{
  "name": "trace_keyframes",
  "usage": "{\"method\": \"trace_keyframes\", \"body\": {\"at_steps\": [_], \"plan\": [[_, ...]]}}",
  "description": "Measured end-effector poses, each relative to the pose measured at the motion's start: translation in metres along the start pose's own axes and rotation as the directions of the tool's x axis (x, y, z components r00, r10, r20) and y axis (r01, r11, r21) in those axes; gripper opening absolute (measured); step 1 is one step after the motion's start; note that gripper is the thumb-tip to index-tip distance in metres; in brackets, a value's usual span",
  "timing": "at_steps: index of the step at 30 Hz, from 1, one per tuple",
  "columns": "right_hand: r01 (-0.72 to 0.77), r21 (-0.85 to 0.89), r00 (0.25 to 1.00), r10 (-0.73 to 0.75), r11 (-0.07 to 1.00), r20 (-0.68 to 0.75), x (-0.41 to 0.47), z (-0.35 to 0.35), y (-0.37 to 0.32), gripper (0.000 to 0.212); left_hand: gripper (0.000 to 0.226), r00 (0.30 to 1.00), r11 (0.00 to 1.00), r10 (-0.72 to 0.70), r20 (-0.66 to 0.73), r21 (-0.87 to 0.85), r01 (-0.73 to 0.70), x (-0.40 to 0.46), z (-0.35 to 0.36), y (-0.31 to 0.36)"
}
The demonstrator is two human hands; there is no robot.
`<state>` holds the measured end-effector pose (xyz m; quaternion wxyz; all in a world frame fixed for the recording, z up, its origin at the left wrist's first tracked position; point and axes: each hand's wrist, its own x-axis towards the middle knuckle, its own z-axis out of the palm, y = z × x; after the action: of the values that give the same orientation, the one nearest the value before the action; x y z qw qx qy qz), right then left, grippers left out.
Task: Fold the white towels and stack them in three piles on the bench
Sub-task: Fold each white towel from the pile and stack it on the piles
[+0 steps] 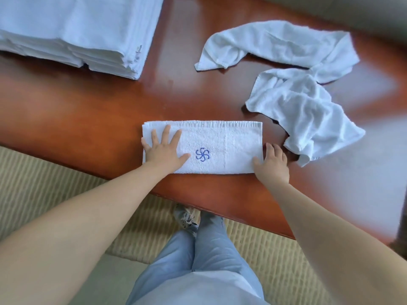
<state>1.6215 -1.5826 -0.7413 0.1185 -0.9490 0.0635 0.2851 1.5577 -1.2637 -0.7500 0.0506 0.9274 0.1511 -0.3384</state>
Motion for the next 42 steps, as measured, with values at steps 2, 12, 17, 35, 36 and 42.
{"method": "trace_keyframes", "body": {"at_steps": [2,12,17,35,36,42], "plan": [[-0.090,0.145,0.994,0.080,0.985,0.072,-0.003,-0.014,-0.008,0.066,0.082,0.997,0.997,0.078,0.015,0.018,-0.078,-0.002,-0.016,0.017],[-0.684,0.722,0.701,0.374,0.107,0.608,0.006,-0.032,-0.014,0.059,0.071,0.909,0.909,0.416,-0.014,0.015,-0.416,0.031,-0.062,0.123],[-0.656,0.739,0.737,0.340,0.152,0.584,0.009,-0.025,0.000,0.039,0.068,0.879,0.880,0.476,0.005,-0.002,-0.476,0.055,-0.070,0.176],[-0.319,0.724,0.935,0.080,0.611,0.345,0.038,-0.061,-0.014,0.013,0.020,0.897,0.847,0.442,-0.020,-0.319,-0.424,0.075,-0.171,0.147],[-0.270,0.742,0.952,0.055,0.614,0.301,0.040,-0.069,-0.026,0.012,0.020,0.906,0.851,0.419,-0.052,-0.326,-0.412,0.071,-0.180,0.134],[-0.028,0.778,0.985,-0.117,0.628,0.129,0.030,-0.107,-0.120,0.010,0.021,0.936,0.849,0.284,-0.206,-0.399,-0.345,0.035,-0.223,0.039]]}}
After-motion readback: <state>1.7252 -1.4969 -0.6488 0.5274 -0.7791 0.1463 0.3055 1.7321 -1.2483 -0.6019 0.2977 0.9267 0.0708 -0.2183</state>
